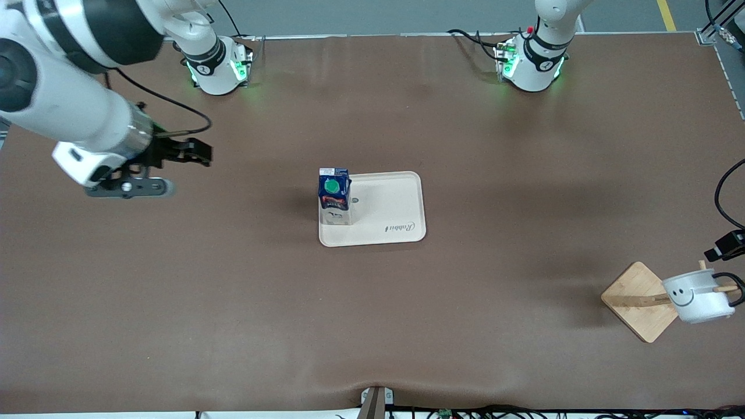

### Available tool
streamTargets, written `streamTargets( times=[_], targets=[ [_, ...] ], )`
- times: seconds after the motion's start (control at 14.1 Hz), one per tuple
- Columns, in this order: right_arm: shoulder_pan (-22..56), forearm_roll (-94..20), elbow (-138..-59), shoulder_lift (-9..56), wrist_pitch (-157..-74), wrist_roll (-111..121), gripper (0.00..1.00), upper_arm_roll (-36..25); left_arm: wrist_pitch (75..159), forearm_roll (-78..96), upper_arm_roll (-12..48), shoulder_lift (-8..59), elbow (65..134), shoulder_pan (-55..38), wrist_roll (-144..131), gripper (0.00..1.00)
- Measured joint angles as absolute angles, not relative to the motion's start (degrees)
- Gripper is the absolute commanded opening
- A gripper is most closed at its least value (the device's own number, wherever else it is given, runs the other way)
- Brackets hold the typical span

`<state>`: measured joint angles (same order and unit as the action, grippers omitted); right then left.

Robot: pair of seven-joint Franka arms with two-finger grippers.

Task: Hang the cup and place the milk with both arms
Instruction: 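Release the mug and raise the left gripper while the right gripper reaches the milk, then lower the right gripper and grasp the blue milk carton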

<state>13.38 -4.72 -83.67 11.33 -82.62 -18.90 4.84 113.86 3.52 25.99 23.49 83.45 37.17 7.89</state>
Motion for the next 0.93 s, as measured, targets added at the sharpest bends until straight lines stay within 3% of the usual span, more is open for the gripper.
streamTargets(
  times=[0.36,0.93],
  targets=[
    [18.0,-10.4,-87.4,14.8,-91.4,-25.0,1.0,4.8,113.0,0.8,26.8,22.3,83.0,35.2,2.0,1.0],
    [24.2,-12.3,-92.5,15.7,-103.9,-34.8,1.0,4.8,102.8,-5.7,27.1,16.5,82.9,29.2,-9.5,1.0]
  ],
)
